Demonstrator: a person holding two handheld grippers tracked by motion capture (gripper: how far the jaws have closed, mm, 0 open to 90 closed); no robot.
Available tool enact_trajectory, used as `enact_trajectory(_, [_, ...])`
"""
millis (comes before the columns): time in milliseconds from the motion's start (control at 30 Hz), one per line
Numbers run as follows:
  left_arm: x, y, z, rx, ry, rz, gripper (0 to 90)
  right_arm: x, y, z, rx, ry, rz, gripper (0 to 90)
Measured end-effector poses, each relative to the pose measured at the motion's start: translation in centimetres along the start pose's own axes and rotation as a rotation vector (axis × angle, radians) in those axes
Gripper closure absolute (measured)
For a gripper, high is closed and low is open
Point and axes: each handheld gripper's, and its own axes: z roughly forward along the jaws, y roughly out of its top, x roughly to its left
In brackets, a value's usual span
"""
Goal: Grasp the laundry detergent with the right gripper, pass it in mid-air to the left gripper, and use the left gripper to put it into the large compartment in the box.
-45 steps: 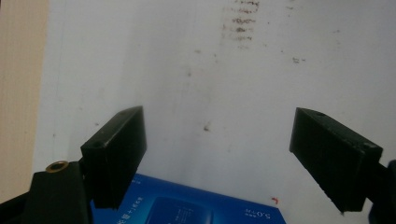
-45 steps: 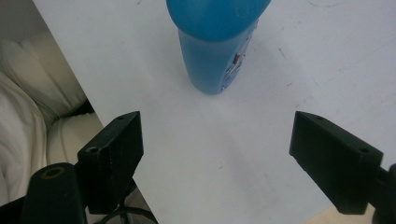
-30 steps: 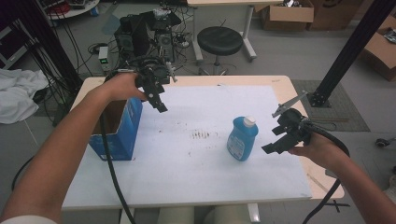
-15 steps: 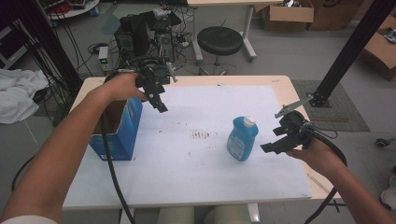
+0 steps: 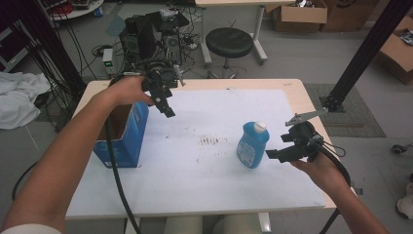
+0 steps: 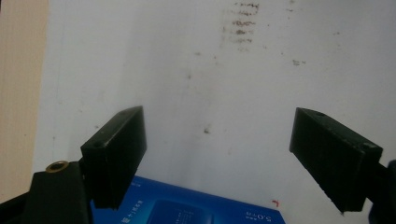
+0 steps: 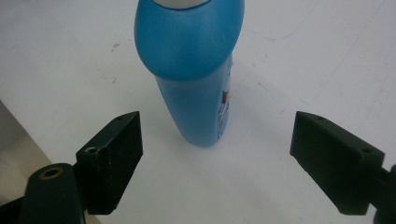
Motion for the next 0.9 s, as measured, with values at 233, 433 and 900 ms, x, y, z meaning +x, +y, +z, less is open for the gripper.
enact_trajectory(233, [0.0, -0.1, 0.0, 0.0, 0.0, -0.005, 19.3, 0.3, -1.0, 0.4, -0.079, -0.018, 0.027, 17.0])
enact_trajectory(433, [0.1, -0.1, 0.1, 0.003, 0.0, -0.003, 19.4, 0.5, -1.5, 0.5, -0.122, -0.027, 0.037, 17.1])
enact_trajectory(900, [0.1, -0.1, 0.1, 0.003, -0.002, -0.001, 19.3, 1.4, -3.0, 1.4, -0.231, -0.068, 0.06, 17.0])
